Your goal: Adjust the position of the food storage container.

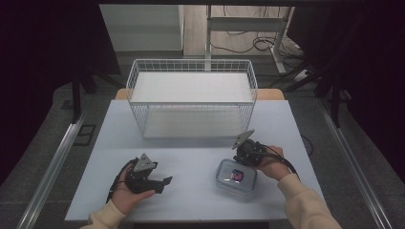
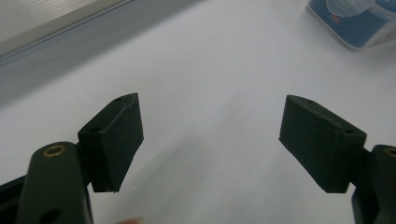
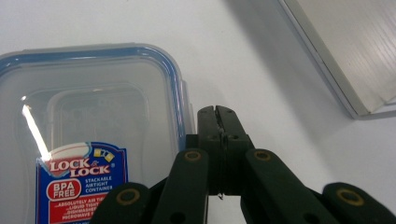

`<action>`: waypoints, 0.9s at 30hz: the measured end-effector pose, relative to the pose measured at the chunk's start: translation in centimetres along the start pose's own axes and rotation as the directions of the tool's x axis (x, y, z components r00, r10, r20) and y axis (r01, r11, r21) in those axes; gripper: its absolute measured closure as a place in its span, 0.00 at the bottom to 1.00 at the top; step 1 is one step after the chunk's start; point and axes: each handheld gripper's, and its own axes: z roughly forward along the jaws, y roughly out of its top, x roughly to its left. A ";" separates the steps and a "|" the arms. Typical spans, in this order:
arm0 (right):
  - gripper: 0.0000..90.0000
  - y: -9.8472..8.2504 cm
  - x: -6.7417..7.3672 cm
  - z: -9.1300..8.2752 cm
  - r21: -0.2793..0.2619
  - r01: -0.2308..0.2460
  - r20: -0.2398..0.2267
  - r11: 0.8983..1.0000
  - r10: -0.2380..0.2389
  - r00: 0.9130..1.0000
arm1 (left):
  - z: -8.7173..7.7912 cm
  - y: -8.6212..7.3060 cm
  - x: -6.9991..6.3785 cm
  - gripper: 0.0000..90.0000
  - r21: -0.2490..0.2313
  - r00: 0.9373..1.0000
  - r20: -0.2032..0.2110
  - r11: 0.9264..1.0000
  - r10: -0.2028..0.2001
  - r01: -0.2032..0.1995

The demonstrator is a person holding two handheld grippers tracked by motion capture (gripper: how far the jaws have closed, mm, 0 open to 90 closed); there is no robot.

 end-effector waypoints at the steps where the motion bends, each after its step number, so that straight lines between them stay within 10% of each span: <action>1: 0.99 -0.5 -0.1 -0.7 -0.041 -0.029 0.013 0.999 0.030 0.999 | -0.1 0.0 0.1 0.23 -0.002 1.000 -0.002 1.000 0.000 0.000; 8: 0.99 -5.1 0.1 -4.6 -0.150 -0.156 0.077 0.976 0.169 0.983 | -0.3 0.1 0.5 0.23 -0.008 1.000 -0.016 1.000 -0.009 0.009; 17: 0.99 -9.9 2.0 -5.9 -0.119 -0.283 0.106 0.952 0.296 0.949 | -0.1 0.3 0.1 0.23 -0.005 1.000 -0.017 1.000 0.004 -0.004; 27: 0.99 -9.8 3.4 -3.8 -0.050 -0.298 0.054 0.953 0.300 0.952 | -0.5 0.2 0.3 0.24 -0.013 1.000 -0.024 1.000 -0.003 0.002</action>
